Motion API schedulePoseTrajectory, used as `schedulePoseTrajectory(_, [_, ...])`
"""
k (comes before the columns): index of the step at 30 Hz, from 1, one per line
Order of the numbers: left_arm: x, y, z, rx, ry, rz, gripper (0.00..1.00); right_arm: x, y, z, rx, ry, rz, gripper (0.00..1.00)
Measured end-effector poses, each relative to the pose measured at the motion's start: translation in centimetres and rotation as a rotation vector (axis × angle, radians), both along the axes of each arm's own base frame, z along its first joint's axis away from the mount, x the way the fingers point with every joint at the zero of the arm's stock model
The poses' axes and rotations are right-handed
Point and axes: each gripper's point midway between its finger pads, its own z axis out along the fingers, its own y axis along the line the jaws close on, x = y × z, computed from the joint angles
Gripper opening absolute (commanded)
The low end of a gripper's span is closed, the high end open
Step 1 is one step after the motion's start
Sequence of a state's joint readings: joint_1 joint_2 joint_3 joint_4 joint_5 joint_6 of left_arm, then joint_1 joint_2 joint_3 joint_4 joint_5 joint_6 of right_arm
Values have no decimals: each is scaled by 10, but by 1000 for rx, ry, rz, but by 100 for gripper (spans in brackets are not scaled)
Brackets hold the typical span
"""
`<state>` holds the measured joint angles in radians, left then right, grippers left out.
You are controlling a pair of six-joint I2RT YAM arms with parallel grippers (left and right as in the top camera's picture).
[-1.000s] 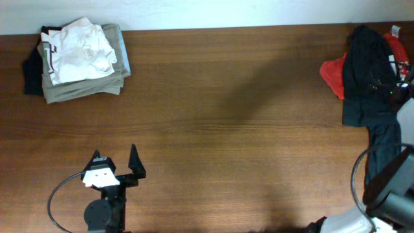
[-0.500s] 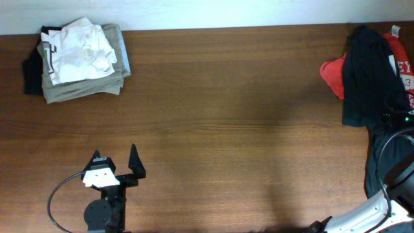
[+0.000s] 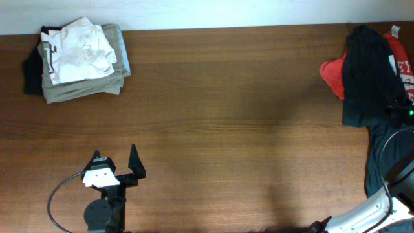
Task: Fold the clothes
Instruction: 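Reach the right gripper to the dark shirt pile and grasp it, then pull the dark shirt leftward onto the table center with the right gripper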
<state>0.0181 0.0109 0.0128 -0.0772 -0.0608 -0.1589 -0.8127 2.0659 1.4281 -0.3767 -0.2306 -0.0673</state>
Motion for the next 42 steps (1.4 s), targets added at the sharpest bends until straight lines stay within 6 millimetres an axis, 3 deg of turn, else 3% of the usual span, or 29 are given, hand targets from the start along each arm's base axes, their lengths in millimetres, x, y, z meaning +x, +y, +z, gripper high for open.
schedulePoseTrajectory(3, [0, 0, 0, 0, 0, 0, 99, 0, 0, -4, 3, 4, 1, 75])
schedulePoseTrajectory(7, [0, 0, 0, 0, 0, 0, 99, -2, 2, -23, 30, 32, 4, 73])
schedulePoseTrajectory(10, [0, 0, 0, 0, 0, 0, 99, -2, 2, -22, 24, 32, 10, 49])
schedulePoseTrajectory(13, [0, 0, 0, 0, 0, 0, 99, -2, 2, -22, 26, 31, 7, 35])
schedulePoseTrajectory(20, [0, 0, 0, 0, 0, 0, 99, -1, 1, -15, 29, 17, -13, 29])
schedulePoseTrajectory(22, [0, 0, 0, 0, 0, 0, 99, -1, 1, -10, 23, 11, -13, 19])
schedulePoseTrajectory(25, [0, 0, 0, 0, 0, 0, 99, -1, 1, -10, 25, 10, -16, 19])
schedulePoseTrajectory(28, [0, 0, 0, 0, 0, 0, 99, -1, 1, -10, 24, 11, -14, 4])
schedulePoseTrajectory(30, [0, 0, 0, 0, 0, 0, 99, -1, 5, -9, 43, 7, -7, 4])
schedulePoseTrajectory(31, [0, 0, 0, 0, 0, 0, 99, 1, 9, -5, 55, -10, 5, 4])
schedulePoseTrajectory(33, [0, 0, 0, 0, 0, 0, 99, 10, 15, 24, 64, -91, 27, 4])
schedulePoseTrajectory(35, [0, 0, 0, 0, 0, 0, 99, 18, 22, 66, 52, -187, 48, 4])
schedulePoseTrajectory(36, [0, 0, 0, 0, 0, 0, 99, 22, 30, 87, 57, -233, 66, 4])
schedulePoseTrajectory(38, [0, 0, 0, 0, 0, 0, 99, 39, 60, 96, 110, -263, 134, 4])
schedulePoseTrajectory(40, [0, 0, 0, 0, 0, 0, 99, 81, 142, 97, 174, -265, 307, 4])
schedulePoseTrajectory(41, [0, 0, 0, 0, 0, 0, 99, 93, 173, 98, 191, -264, 374, 4])
schedulePoseTrajectory(42, [0, 0, 0, 0, 0, 0, 99, 108, 226, 98, 215, -255, 474, 4])
